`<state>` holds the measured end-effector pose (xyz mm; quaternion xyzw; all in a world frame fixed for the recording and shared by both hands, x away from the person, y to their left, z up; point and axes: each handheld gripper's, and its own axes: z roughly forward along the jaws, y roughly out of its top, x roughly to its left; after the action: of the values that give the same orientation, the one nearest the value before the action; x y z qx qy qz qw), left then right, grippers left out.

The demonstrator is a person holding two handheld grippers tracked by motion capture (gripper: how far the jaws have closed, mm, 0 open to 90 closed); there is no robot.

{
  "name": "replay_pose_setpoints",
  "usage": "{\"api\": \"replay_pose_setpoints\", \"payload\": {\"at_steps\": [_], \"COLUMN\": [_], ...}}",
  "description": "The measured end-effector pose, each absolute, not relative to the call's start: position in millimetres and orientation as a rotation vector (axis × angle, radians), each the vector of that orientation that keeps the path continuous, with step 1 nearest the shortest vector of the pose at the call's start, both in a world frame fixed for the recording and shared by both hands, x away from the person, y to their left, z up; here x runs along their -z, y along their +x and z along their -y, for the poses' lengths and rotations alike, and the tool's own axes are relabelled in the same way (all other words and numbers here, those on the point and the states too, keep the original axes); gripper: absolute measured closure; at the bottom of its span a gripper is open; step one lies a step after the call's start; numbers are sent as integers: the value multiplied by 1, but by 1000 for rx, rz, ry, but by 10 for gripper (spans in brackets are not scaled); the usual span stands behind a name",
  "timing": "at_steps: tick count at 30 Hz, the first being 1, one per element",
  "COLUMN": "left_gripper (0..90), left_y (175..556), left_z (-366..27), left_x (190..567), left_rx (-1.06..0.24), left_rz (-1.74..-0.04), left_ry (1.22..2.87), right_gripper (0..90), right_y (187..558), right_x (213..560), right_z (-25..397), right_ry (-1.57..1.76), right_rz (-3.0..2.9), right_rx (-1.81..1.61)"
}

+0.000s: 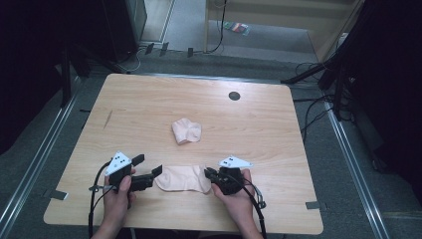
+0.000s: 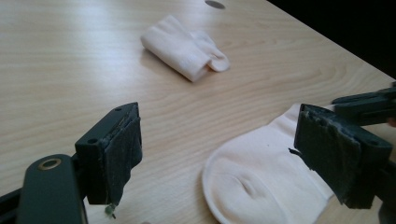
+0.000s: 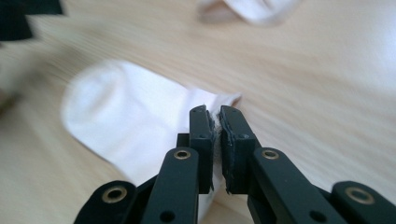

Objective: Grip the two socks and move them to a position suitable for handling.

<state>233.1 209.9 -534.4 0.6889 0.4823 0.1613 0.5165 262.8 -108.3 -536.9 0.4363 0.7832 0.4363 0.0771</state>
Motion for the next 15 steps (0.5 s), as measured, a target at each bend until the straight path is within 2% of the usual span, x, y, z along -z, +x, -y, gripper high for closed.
{"api": "replay_pose_setpoints", "payload": {"at_steps": [5, 6, 11, 15], "left_gripper": [155, 181, 497, 567], "left_y": [237, 238, 239, 241], "left_z": [-200, -199, -204, -208], "left_x": [539, 541, 544, 548], "left_rx": [-354, -357, -297, -201], "left_rz": [-1192, -1225, -1273, -1298], "left_ry": [1748, 1766, 1788, 1799], "right_gripper": [829, 821, 802, 815], "right_y": [266, 265, 264, 265], "right_x": [539, 539, 538, 537], "right_z": [116, 116, 118, 124], "right_ry": [1329, 1314, 1313, 1327], "right_rz": [-2331, -2328, -2316, -2290], "right_rx": [-1283, -1277, -1272, -1272]}}
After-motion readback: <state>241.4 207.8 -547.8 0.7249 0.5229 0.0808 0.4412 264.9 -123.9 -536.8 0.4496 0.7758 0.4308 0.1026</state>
